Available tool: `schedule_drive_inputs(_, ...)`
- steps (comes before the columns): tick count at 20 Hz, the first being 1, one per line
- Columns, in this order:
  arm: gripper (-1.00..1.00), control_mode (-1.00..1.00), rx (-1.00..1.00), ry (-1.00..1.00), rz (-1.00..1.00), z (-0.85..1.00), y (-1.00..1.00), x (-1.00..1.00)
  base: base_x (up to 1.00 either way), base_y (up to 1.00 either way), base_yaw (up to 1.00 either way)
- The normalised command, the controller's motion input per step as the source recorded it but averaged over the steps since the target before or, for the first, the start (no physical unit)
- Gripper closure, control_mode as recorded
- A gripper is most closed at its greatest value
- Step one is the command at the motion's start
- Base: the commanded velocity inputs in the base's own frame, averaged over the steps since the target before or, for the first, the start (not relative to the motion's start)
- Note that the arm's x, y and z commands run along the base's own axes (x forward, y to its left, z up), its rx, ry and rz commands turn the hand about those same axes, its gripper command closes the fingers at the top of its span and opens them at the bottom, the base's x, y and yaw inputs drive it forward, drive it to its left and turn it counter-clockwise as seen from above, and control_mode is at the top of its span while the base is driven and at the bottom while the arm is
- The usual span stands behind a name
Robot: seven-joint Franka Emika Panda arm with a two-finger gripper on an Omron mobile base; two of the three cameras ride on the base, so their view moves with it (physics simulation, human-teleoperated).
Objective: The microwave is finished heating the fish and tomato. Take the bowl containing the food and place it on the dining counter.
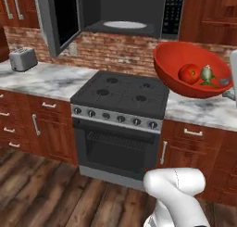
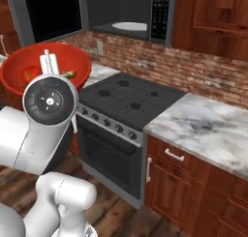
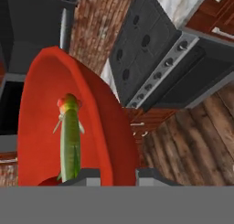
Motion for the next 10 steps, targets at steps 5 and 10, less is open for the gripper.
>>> schedule_drive_inputs(5, 1.00, 1.00, 0.00, 0.00, 0.00, 0.00, 0.00, 0.00, -0.52, -0.29, 0.81)
schedule_drive_inputs(10, 1.00, 1.00, 0.00, 0.00, 0.00, 0.00, 0.00, 0.00, -0.35, -0.12, 0.80)
